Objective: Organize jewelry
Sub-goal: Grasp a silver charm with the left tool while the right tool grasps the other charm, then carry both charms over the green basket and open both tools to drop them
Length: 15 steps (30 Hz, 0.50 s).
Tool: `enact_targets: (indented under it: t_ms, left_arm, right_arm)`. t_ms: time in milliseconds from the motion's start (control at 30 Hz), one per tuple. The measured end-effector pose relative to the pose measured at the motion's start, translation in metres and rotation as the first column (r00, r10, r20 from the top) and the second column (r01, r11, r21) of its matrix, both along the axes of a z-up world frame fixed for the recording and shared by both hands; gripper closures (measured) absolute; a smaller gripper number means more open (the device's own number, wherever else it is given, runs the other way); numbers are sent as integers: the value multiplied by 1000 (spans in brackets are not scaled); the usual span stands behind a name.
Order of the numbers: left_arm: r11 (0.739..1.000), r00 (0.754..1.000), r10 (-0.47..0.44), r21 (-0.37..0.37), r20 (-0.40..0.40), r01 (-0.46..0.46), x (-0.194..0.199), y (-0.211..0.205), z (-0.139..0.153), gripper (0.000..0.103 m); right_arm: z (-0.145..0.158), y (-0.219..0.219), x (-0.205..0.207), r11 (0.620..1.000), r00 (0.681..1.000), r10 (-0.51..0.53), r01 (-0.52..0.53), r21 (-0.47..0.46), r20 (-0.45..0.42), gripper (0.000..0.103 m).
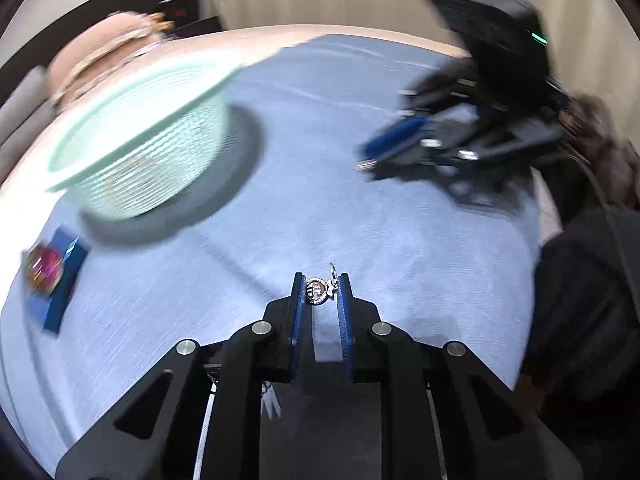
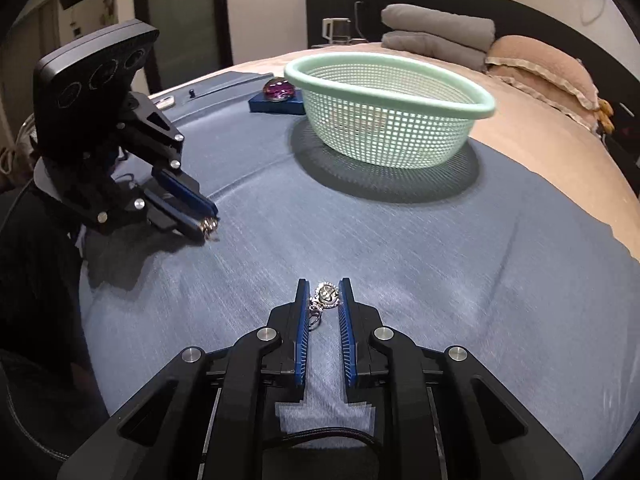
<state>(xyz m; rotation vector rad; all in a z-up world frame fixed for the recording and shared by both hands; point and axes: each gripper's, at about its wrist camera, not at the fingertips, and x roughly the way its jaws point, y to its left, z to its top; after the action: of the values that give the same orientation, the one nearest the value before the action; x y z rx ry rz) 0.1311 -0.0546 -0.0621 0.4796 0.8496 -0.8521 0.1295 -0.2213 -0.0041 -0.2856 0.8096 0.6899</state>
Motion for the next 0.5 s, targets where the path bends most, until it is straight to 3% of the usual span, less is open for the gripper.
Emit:
enact_targets:
  t_ms: [167, 367, 500]
  left_arm:
    - [992, 992, 123, 14, 26, -123, -10, 7, -2, 87]
    - [944, 949, 314, -101, -11, -314, -20, 26, -11, 87]
    - [924, 922, 381, -74, 76, -375, -36, 22, -14, 87]
  right_arm:
    - [-5, -12, -17, 985, 985, -173, 173, 11, 28, 89]
    - [-10, -11, -38, 936, 933, -352, 351, 30, 73, 89]
    - [-11, -4, -50, 909, 901, -413, 417, 3, 133, 89]
